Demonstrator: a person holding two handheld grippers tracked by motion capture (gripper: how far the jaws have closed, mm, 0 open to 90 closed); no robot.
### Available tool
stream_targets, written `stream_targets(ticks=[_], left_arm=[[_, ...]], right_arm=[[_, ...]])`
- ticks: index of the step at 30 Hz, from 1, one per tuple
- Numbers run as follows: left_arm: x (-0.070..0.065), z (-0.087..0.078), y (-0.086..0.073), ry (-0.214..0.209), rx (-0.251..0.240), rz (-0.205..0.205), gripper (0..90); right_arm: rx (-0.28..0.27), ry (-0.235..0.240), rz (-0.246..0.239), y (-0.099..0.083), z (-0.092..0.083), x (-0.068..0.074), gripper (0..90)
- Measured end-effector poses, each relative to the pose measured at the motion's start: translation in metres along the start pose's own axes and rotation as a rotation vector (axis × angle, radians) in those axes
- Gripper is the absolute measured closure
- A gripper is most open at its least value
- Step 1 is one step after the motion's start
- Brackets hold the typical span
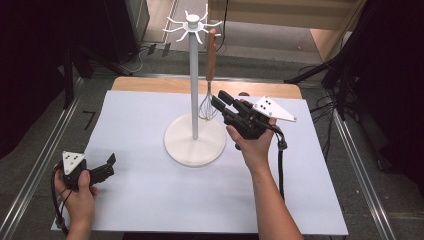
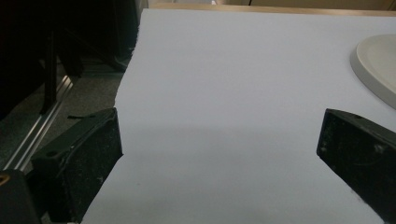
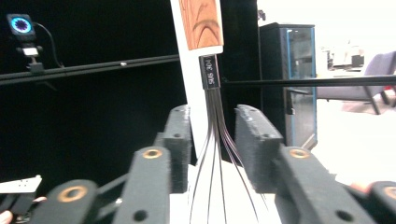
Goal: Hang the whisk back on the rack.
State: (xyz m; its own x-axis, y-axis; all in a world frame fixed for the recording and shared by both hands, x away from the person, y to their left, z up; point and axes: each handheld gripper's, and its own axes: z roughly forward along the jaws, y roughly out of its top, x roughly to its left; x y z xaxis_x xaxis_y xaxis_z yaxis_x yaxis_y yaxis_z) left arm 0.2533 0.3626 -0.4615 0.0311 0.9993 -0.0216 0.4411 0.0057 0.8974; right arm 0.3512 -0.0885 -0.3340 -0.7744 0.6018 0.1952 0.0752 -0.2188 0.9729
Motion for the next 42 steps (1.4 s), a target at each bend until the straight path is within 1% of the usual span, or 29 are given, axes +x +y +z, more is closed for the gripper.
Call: stream_targets(ticks=[2, 3, 4, 6, 8, 10, 12, 15, 17, 20, 21, 23, 24, 26, 30, 32, 34, 38, 39, 40, 42], left_arm=[[0.000, 0.000, 0.000, 0.000, 0.000, 0.000, 0.6], [0.000, 0.000, 0.000, 0.000, 0.000, 0.000, 0.6], [0.000, 0.000, 0.000, 0.000, 0.000, 0.000, 0.6], [0.000, 0.000, 0.000, 0.000, 0.000, 0.000, 0.6], [0.000, 0.000, 0.000, 0.000, 0.000, 0.000, 0.6], [0.000, 0.000, 0.000, 0.000, 0.000, 0.001, 0.6], [0.000, 0.000, 0.000, 0.000, -0.002, -0.001, 0.6], [0.000, 0.000, 0.000, 0.000, -0.003, -0.002, 0.6], [-0.001, 0.000, 0.000, 0.001, -0.003, -0.001, 0.6], [-0.001, 0.000, 0.000, 0.001, -0.003, 0.000, 0.6], [-0.001, 0.000, 0.000, 0.002, -0.003, -0.001, 0.6], [-0.001, 0.000, 0.000, 0.001, -0.002, 0.000, 0.6], [-0.001, 0.000, 0.000, 0.002, -0.002, 0.004, 0.6], [-0.001, 0.000, 0.000, 0.002, -0.001, 0.002, 0.6], [-0.001, 0.000, 0.000, 0.001, -0.002, 0.001, 0.6], [-0.001, 0.000, 0.000, 0.002, -0.002, 0.001, 0.6], [-0.001, 0.000, 0.000, 0.001, -0.001, 0.001, 0.6], [-0.001, 0.000, 0.000, 0.002, 0.003, 0.003, 0.6], [-0.001, 0.000, 0.000, 0.003, 0.002, 0.004, 0.6], [-0.001, 0.000, 0.000, 0.003, 0.002, 0.004, 0.6], [-0.001, 0.000, 0.000, 0.004, 0.001, 0.004, 0.6]], right_arm=[[0.006, -0.015, 0.007, 0.000, -0.002, 0.001, 49.8], [0.014, -0.035, 0.019, 0.000, -0.003, 0.001, 43.6], [0.013, -0.058, 0.024, 0.000, -0.004, 0.001, 39.2], [0.029, -0.094, 0.025, -0.001, -0.006, 0.000, 33.1], [0.035, -0.121, 0.024, -0.003, -0.010, -0.004, 30.3], [0.045, -0.142, 0.022, -0.004, -0.014, -0.007, 29.8], [0.039, -0.158, 0.021, -0.006, -0.019, -0.010, 29.0], [0.046, -0.179, 0.021, -0.008, -0.026, -0.015, 28.1], [0.059, -0.197, 0.011, -0.009, -0.031, -0.018, 27.9], [0.065, -0.222, 0.003, -0.011, -0.039, -0.021, 27.4], [0.069, -0.239, -0.006, -0.013, -0.044, -0.024, 27.3], [0.069, -0.245, -0.004, -0.014, -0.046, -0.025, 27.3], [0.080, -0.263, -0.013, -0.015, -0.051, -0.028, 27.4], [0.076, -0.272, -0.015, -0.016, -0.053, -0.028, 27.4], [0.089, -0.299, -0.013, -0.021, -0.061, -0.033, 27.4], [0.104, -0.312, -0.022, -0.023, -0.064, -0.035, 27.7], [0.106, -0.325, -0.027, -0.025, -0.068, -0.037, 27.9], [0.117, -0.345, -0.020, -0.030, -0.076, -0.040, 27.8], [0.127, -0.351, -0.021, -0.031, -0.077, -0.041, 27.9], [0.122, -0.358, -0.025, -0.033, -0.079, -0.041, 28.2], [0.126, -0.365, -0.017, -0.035, -0.083, -0.043, 28.3]])
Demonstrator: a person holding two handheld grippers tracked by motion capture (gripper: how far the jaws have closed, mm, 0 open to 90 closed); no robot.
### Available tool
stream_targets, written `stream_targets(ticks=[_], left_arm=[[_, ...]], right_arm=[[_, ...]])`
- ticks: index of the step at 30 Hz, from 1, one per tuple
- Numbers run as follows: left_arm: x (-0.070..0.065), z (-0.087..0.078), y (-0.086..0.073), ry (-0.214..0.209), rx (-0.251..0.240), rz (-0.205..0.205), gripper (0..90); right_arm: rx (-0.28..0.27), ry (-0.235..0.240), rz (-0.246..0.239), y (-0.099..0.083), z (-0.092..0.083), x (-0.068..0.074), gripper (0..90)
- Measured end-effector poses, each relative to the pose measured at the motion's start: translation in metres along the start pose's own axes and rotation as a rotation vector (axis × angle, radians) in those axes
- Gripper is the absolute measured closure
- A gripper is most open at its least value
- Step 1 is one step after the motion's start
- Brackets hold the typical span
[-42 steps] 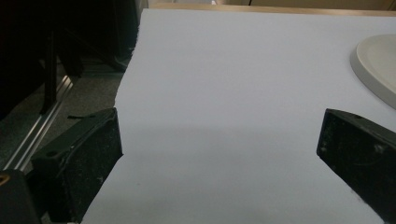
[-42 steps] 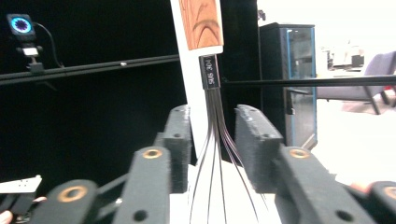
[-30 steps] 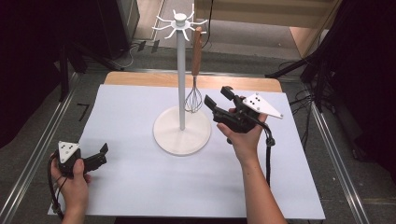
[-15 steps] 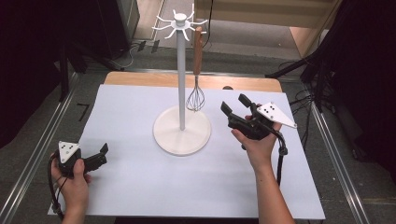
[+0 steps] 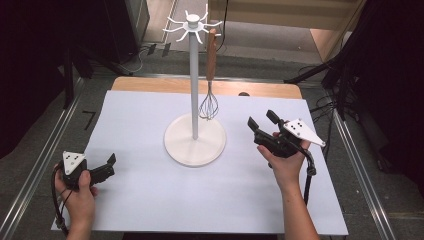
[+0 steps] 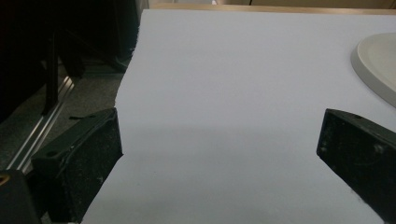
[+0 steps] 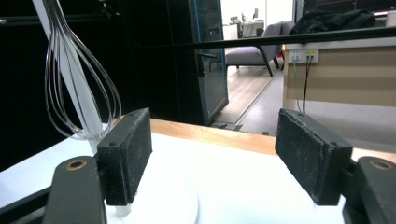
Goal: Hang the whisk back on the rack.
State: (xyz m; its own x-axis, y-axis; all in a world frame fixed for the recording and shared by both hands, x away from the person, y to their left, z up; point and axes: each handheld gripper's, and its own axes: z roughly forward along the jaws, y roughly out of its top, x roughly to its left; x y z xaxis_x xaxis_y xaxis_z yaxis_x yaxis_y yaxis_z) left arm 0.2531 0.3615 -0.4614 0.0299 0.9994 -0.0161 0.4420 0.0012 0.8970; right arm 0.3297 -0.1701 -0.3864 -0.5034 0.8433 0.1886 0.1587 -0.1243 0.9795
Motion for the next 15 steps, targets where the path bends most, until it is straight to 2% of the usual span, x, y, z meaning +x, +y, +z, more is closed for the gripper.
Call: stream_targets(ticks=[6, 15], left_arm=[[0.000, 0.000, 0.000, 0.003, 0.003, 0.002, 0.6], [-0.001, 0.000, 0.000, 0.004, 0.003, 0.004, 0.6]], right_arm=[[0.017, -0.035, -0.021, -0.005, -0.009, -0.007, 28.2], [0.043, -0.075, -0.015, -0.018, -0.023, -0.020, 27.9]])
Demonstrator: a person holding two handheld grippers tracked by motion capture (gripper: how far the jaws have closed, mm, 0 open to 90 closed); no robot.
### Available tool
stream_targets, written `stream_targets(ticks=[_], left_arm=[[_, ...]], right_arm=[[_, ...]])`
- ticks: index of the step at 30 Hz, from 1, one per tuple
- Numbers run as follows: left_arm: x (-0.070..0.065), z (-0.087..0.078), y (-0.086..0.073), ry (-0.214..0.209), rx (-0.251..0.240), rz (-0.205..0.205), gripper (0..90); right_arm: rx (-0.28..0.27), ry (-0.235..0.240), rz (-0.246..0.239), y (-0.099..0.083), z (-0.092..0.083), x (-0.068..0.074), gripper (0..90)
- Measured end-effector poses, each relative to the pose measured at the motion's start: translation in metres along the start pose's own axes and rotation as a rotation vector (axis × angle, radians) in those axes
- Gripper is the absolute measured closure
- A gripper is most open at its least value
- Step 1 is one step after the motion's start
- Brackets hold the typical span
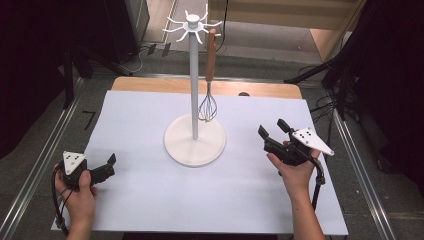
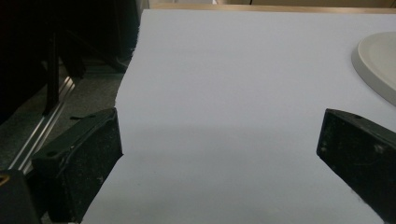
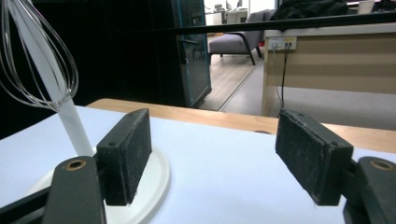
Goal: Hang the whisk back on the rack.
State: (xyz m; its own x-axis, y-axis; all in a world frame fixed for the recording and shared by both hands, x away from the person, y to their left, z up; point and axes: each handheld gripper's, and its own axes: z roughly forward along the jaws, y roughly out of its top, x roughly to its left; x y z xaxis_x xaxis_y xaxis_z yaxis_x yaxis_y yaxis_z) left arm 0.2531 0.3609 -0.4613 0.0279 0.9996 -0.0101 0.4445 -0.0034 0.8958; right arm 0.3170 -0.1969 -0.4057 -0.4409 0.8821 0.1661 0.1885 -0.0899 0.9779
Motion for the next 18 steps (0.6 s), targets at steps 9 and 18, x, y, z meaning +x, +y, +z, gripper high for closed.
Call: stream_targets(ticks=[9, 18], left_arm=[[0.000, 0.000, 0.000, 0.002, -0.003, 0.003, 0.6], [-0.001, 0.000, 0.000, 0.003, -0.004, 0.004, 0.6]], right_arm=[[0.030, -0.043, 0.017, -0.017, -0.012, -0.013, 27.9], [0.064, -0.082, 0.020, -0.033, -0.024, -0.024, 27.9]])
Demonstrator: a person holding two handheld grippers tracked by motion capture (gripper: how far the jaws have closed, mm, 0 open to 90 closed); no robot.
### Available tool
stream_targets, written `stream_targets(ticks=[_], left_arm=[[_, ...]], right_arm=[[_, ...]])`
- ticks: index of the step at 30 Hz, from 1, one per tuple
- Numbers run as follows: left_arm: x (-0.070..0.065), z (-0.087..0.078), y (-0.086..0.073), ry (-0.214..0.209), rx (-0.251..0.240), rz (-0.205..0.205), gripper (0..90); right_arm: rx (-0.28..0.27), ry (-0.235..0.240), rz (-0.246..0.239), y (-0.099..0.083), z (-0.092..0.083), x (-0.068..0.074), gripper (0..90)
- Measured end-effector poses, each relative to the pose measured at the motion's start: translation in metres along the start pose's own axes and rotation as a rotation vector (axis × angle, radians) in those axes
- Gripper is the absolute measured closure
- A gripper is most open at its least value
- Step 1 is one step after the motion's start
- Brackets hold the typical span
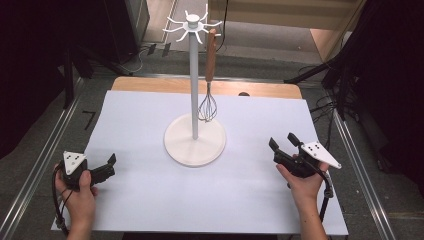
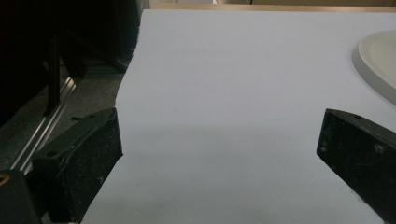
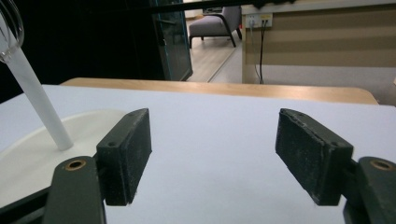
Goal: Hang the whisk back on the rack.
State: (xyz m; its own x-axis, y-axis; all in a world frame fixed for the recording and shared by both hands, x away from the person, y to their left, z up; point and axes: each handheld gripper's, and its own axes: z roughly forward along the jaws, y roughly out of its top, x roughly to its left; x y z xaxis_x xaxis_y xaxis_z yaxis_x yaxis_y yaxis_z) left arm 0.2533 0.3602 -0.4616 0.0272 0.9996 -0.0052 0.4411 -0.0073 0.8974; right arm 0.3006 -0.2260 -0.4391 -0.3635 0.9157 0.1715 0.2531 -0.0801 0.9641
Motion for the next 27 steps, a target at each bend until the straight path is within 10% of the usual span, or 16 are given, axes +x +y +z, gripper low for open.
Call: stream_targets(ticks=[27], left_arm=[[0.001, -0.001, 0.000, -0.004, -0.001, 0.000, 0.6]], right_arm=[[0.041, -0.142, 0.017, -0.037, -0.047, -0.045, 26.8]])
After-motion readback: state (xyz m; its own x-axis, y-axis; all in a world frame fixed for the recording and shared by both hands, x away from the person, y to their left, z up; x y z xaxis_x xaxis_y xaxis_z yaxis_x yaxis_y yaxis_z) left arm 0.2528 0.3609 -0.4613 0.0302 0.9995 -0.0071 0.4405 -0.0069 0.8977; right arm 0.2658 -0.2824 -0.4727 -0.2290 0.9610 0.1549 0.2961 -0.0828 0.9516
